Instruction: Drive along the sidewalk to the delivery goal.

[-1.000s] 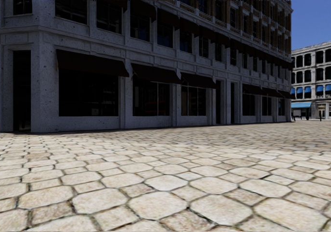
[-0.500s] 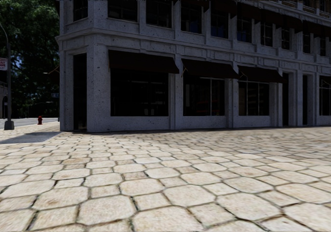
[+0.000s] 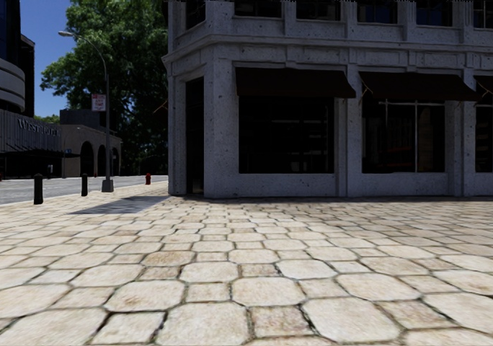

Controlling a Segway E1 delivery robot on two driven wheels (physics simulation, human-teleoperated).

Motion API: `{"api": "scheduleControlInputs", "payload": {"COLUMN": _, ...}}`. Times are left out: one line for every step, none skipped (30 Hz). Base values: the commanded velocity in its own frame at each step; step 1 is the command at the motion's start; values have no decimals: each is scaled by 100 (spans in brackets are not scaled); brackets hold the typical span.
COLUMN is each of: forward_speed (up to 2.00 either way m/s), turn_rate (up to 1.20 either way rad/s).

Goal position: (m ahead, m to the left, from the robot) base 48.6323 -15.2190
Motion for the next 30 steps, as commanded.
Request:
{"api": "scheduleControlInputs", "payload": {"forward_speed": 200, "turn_rate": 64}}
{"api": "scheduleControlInputs", "payload": {"forward_speed": 200, "turn_rate": 64}}
{"api": "scheduleControlInputs", "payload": {"forward_speed": 200, "turn_rate": 64}}
{"api": "scheduleControlInputs", "payload": {"forward_speed": 200, "turn_rate": 64}}
{"api": "scheduleControlInputs", "payload": {"forward_speed": 200, "turn_rate": 64}}
{"api": "scheduleControlInputs", "payload": {"forward_speed": 200, "turn_rate": 64}}
{"api": "scheduleControlInputs", "payload": {"forward_speed": 200, "turn_rate": 64}}
{"api": "scheduleControlInputs", "payload": {"forward_speed": 200, "turn_rate": 64}}
{"api": "scheduleControlInputs", "payload": {"forward_speed": 200, "turn_rate": 64}}
{"api": "scheduleControlInputs", "payload": {"forward_speed": 200, "turn_rate": 64}}
{"api": "scheduleControlInputs", "payload": {"forward_speed": 200, "turn_rate": 64}}
{"api": "scheduleControlInputs", "payload": {"forward_speed": 200, "turn_rate": 64}}
{"api": "scheduleControlInputs", "payload": {"forward_speed": 200, "turn_rate": 64}}
{"api": "scheduleControlInputs", "payload": {"forward_speed": 200, "turn_rate": 64}}
{"api": "scheduleControlInputs", "payload": {"forward_speed": 200, "turn_rate": 64}}
{"api": "scheduleControlInputs", "payload": {"forward_speed": 200, "turn_rate": 64}}
{"api": "scheduleControlInputs", "payload": {"forward_speed": 200, "turn_rate": 64}}
{"api": "scheduleControlInputs", "payload": {"forward_speed": 200, "turn_rate": 64}}
{"api": "scheduleControlInputs", "payload": {"forward_speed": 200, "turn_rate": 64}}
{"api": "scheduleControlInputs", "payload": {"forward_speed": 200, "turn_rate": 64}}
{"api": "scheduleControlInputs", "payload": {"forward_speed": 200, "turn_rate": 62}}
{"api": "scheduleControlInputs", "payload": {"forward_speed": 200, "turn_rate": 62}}
{"api": "scheduleControlInputs", "payload": {"forward_speed": 200, "turn_rate": 0}}
{"api": "scheduleControlInputs", "payload": {"forward_speed": 200, "turn_rate": 0}}
{"api": "scheduleControlInputs", "payload": {"forward_speed": 200, "turn_rate": 0}}
{"api": "scheduleControlInputs", "payload": {"forward_speed": 200, "turn_rate": 0}}
{"api": "scheduleControlInputs", "payload": {"forward_speed": 200, "turn_rate": 0}}
{"api": "scheduleControlInputs", "payload": {"forward_speed": 200, "turn_rate": 0}}
{"api": "scheduleControlInputs", "payload": {"forward_speed": 200, "turn_rate": 0}}
{"api": "scheduleControlInputs", "payload": {"forward_speed": 200, "turn_rate": 0}}
